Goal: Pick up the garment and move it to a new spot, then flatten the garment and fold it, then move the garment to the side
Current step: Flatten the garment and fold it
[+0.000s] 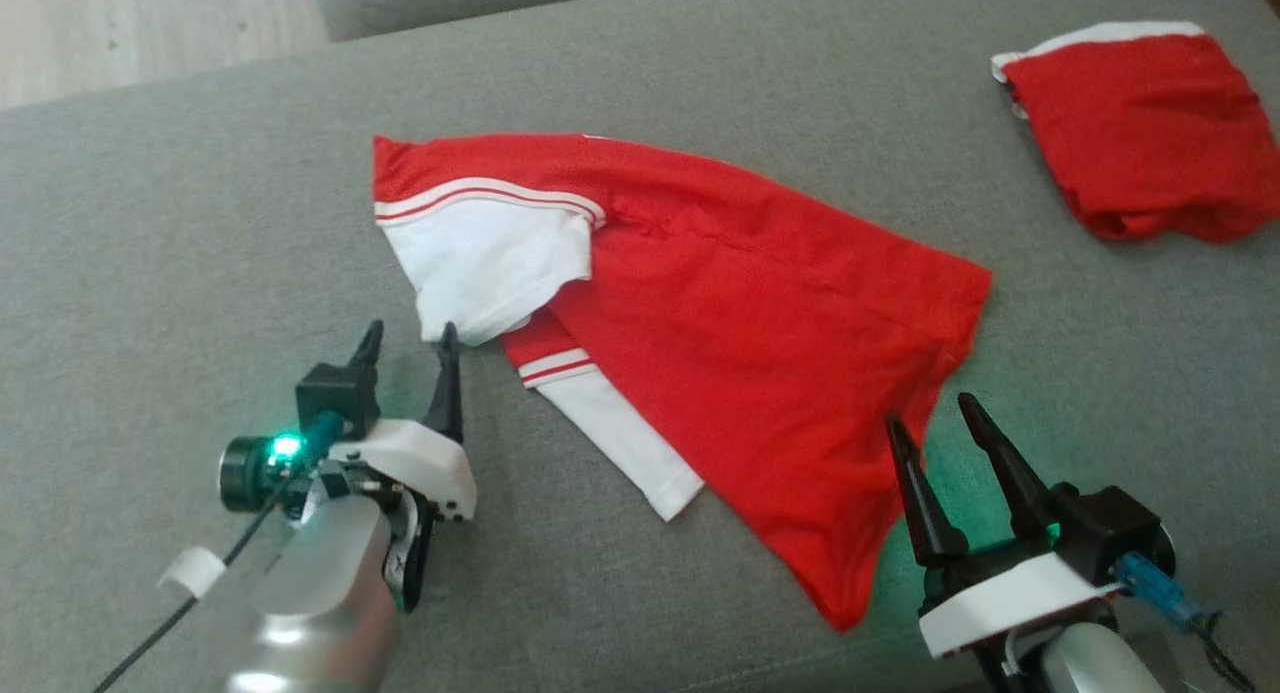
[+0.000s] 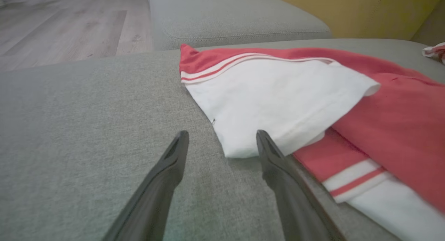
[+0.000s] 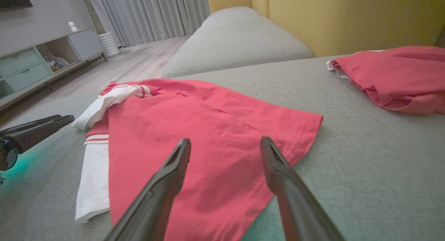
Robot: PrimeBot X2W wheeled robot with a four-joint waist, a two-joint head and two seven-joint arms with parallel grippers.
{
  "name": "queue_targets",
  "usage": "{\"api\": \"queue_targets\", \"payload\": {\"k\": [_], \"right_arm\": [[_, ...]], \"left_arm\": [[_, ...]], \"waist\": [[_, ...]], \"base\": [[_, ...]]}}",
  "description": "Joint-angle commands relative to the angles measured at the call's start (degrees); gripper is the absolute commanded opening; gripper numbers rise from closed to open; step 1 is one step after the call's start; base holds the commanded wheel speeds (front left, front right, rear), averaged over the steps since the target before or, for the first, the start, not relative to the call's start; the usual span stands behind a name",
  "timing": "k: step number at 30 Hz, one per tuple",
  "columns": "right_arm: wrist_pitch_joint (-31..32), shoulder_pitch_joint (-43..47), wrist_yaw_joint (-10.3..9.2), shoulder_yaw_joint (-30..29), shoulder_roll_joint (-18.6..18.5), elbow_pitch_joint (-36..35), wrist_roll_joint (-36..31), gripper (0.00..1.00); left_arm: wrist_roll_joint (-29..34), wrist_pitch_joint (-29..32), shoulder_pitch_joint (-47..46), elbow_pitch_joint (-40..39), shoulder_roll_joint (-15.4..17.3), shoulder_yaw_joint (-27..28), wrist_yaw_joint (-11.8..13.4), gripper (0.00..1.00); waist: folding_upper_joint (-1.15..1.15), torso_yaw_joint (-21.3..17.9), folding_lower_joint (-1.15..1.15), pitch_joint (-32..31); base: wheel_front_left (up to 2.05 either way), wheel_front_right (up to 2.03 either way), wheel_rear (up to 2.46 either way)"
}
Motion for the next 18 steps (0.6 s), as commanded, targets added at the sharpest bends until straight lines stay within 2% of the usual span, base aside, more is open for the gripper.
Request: {"api": "queue_targets", "payload": {"k": [1, 5, 8, 9, 10, 14, 18], "right_arm": [[-0.4, -0.9, 0.39, 1.2, -0.9, -1.4, 0.5, 1.00], [-0.4, -1.1, 0.39, 1.2, -0.9, -1.3, 0.7, 1.00], [-0.4, -1.3, 0.39, 1.1, -0.9, -1.3, 0.8, 1.00], [-0.4, -1.3, 0.39, 1.0, -0.9, -1.3, 0.8, 1.00], [-0.4, -1.4, 0.39, 0.9, -0.9, -1.3, 0.8, 1.00], [-0.4, -1.2, 0.39, 0.5, -0.8, -1.3, 0.6, 1.00], [-0.4, -0.7, 0.39, -0.2, -0.7, -1.2, 0.4, 1.00]], "left_arm": [[-0.6, -0.3, -2.6, 0.1, 0.7, 2.3, 0.1, 1.00], [-0.5, -0.3, -3.9, 3.6, 0.5, 2.7, -0.2, 1.00], [-0.3, -0.3, -4.5, 7.0, 0.1, 1.9, -1.8, 1.00], [-0.3, -0.3, -4.7, 8.0, -0.1, 1.4, -2.9, 0.85], [-0.5, -0.2, -5.1, 9.9, -0.5, 0.5, -5.1, 0.00], [-0.6, -0.3, -5.9, 10.7, -0.8, 0.1, -7.0, 0.00], [-0.3, -0.3, -5.7, 6.9, -0.1, 1.3, -6.9, 0.00]], "waist": [[0.00, -1.1, -0.01, 1.0], [0.00, -2.0, -0.01, 1.5], [0.00, -2.5, -0.01, 1.7], [0.00, -2.6, -0.01, 1.7], [0.00, -2.7, -0.01, 1.7], [0.00, -2.3, -0.01, 1.4], [0.00, -1.7, -0.01, 0.9]], "base": [[0.00, 0.00, 0.00], [0.00, 0.00, 0.00], [0.00, 0.00, 0.00], [0.00, 0.00, 0.00], [0.00, 0.00, 0.00], [0.00, 0.00, 0.00], [0.00, 0.00, 0.00]]}}
